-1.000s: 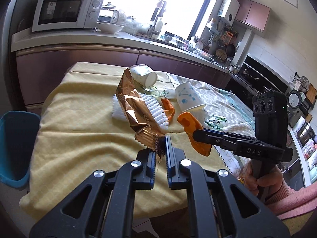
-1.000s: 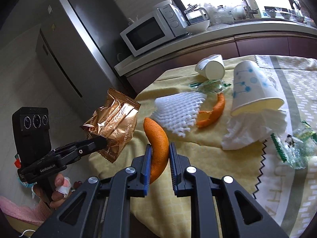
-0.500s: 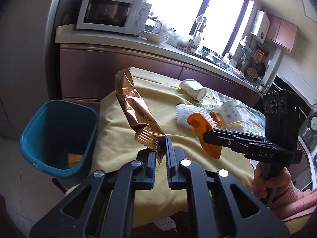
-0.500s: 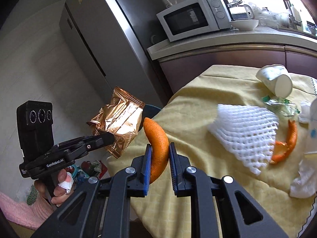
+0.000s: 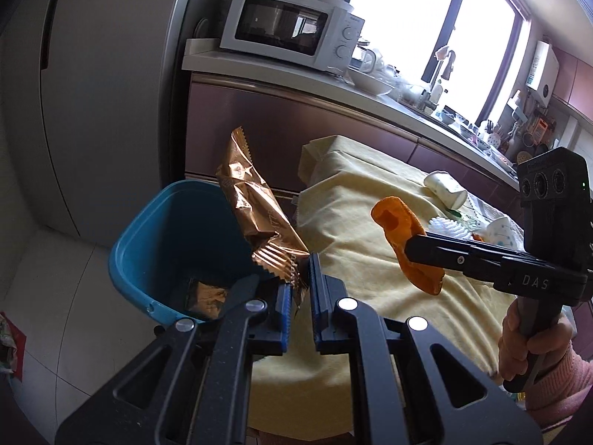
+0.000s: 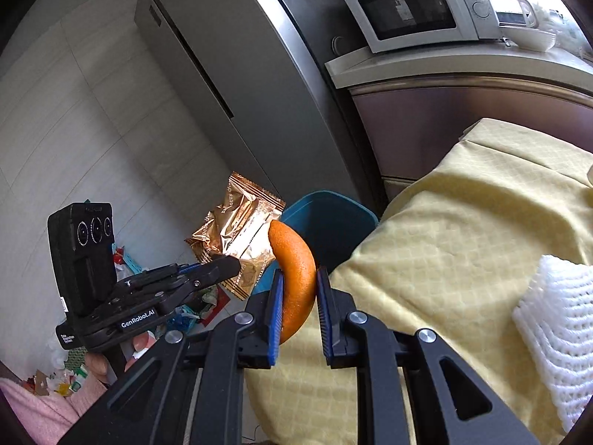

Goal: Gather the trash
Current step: 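Carry wrapper and peel to the teal bin and release both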

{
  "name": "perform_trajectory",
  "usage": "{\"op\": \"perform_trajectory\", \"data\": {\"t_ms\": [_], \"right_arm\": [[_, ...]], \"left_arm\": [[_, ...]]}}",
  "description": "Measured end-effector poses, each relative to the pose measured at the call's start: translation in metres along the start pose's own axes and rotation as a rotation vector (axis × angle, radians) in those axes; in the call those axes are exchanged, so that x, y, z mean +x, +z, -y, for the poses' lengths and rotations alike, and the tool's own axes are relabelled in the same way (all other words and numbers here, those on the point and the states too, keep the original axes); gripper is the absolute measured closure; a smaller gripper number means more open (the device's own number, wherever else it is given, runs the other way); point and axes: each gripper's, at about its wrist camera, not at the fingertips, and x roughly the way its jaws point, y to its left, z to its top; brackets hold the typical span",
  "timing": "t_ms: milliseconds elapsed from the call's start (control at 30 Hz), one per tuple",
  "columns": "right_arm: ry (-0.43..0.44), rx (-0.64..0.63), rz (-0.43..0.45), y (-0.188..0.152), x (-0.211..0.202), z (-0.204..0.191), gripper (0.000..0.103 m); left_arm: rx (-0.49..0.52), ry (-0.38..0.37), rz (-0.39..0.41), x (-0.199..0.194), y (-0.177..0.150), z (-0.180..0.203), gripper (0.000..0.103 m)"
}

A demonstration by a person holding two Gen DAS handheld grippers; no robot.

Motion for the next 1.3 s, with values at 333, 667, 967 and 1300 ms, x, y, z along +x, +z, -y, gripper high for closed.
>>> {"op": "perform_trajectory", "data": {"t_ms": [333, 667, 967, 1300], "right_arm": [[-0.024, -0.012, -0.067, 0.019, 0.050, -0.002, 0.087], [-0.071, 0.015, -0.147, 0.029, 0.097, -0.003, 0.086], [-0.106, 0.039, -0.222, 0.037, 0.131, 0.000, 0.084], [-0.108, 0.056, -0.192, 0.035, 0.122, 0.002, 0.077]], "left_arm": [[-0.041, 0.070, -0.028, 0.022, 0.004, -0.030, 0.094], [-0.071, 0.106, -0.084, 0.062, 0.007, -0.047, 0.093], [-0.118, 0.147, -0.127, 0.093, 0.003, -0.059, 0.093], [-0.137, 0.177, -0.126, 0.102, 0.001, -0.064, 0.081]]}}
